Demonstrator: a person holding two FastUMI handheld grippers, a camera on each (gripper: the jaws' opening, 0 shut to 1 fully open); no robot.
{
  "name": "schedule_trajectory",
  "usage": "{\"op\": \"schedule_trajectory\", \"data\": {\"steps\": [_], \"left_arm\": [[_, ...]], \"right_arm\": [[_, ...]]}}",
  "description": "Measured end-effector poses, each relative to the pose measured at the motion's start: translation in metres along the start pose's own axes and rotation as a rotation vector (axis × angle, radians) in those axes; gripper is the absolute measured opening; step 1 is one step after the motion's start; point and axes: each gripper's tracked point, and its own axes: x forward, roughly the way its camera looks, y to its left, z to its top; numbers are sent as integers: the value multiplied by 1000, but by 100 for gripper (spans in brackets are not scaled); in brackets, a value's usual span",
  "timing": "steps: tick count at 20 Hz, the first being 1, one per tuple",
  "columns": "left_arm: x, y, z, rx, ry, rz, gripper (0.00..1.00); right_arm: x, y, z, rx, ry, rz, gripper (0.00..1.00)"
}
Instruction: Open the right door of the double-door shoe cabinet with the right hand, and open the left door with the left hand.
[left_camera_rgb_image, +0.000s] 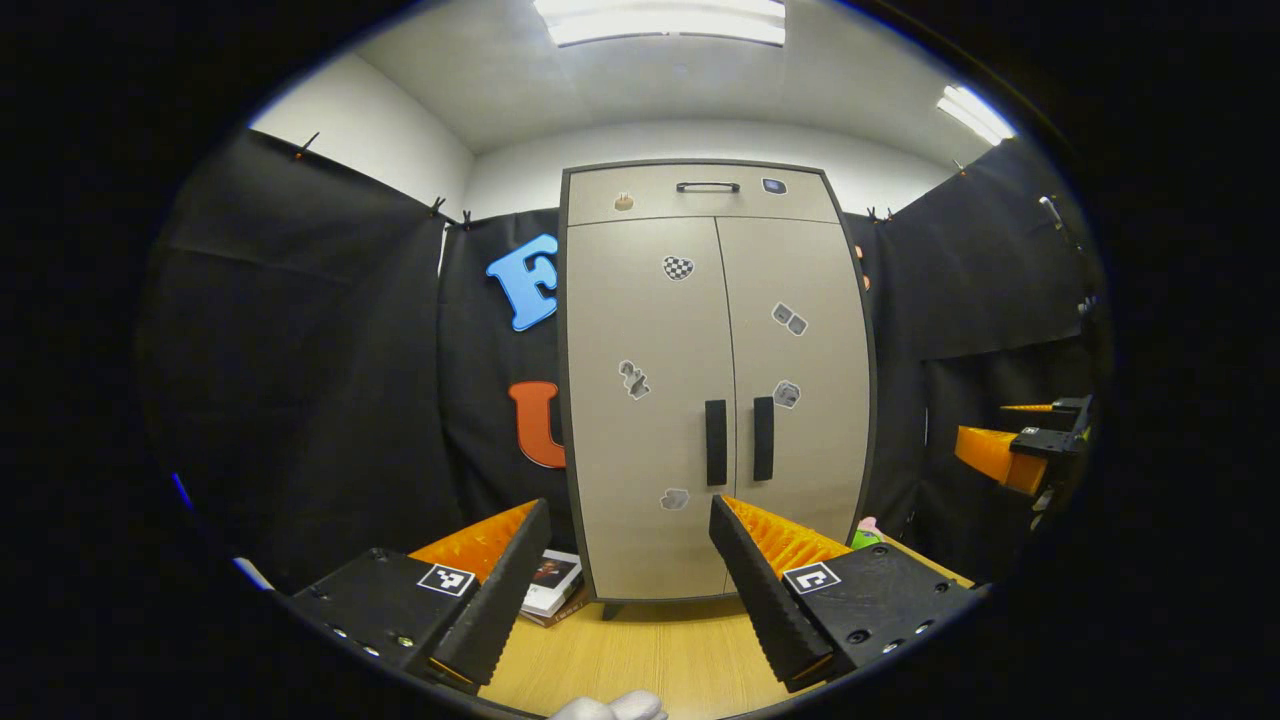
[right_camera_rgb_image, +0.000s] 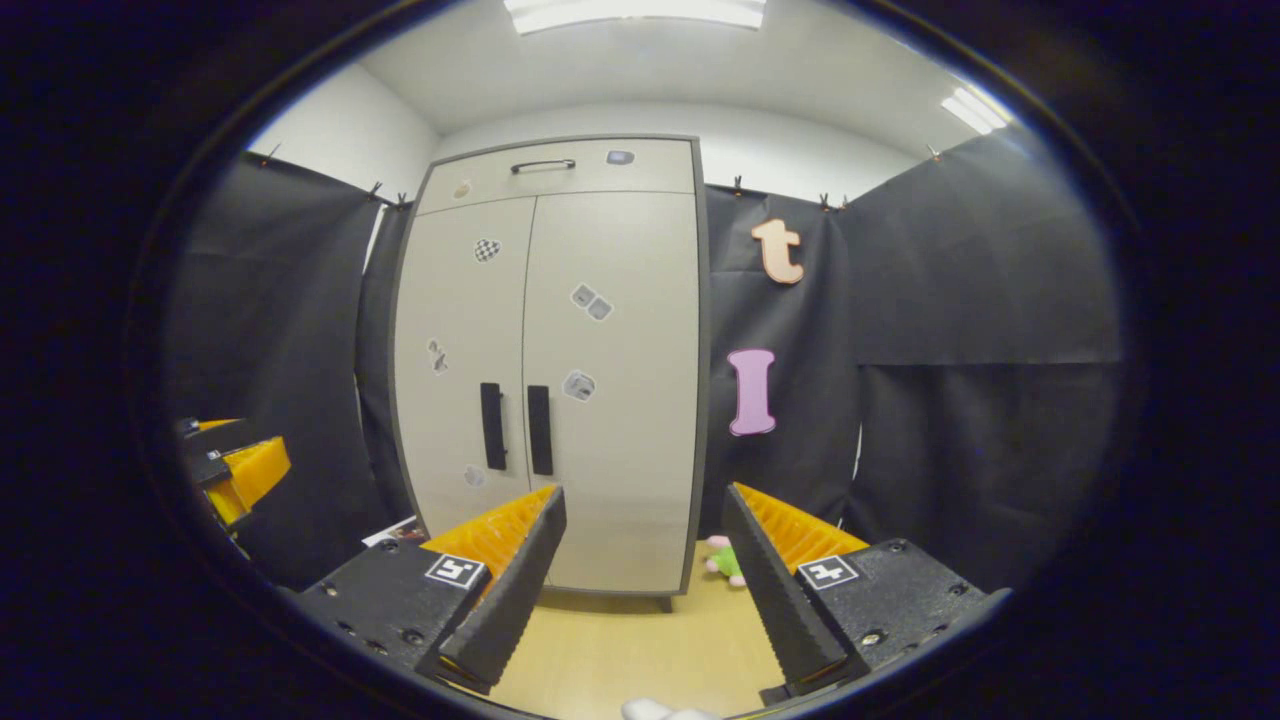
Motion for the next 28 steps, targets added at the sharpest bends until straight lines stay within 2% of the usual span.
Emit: {"op": "schedule_trajectory", "data": {"steps": [5,9,16,22,23,25,28], "left_arm": [[-10,8,-4,1,7,8,96],[-18,19,-14,-2,28,40,96],[-27,41,-35,-7,72,116,96],[-21,54,-39,15,87,185,96],[-21,55,-40,16,88,193,96],[-19,56,-40,14,90,210,96],[-8,61,-42,10,94,232,96]], "right_arm": [[21,12,0,-7,-6,-9,98],[55,36,-1,-6,3,27,99],[150,83,-4,24,-5,51,98],[234,121,-15,41,32,80,96],[249,123,-16,38,33,65,95],[270,128,-17,35,38,63,87],[294,129,-21,22,61,40,82]]}}
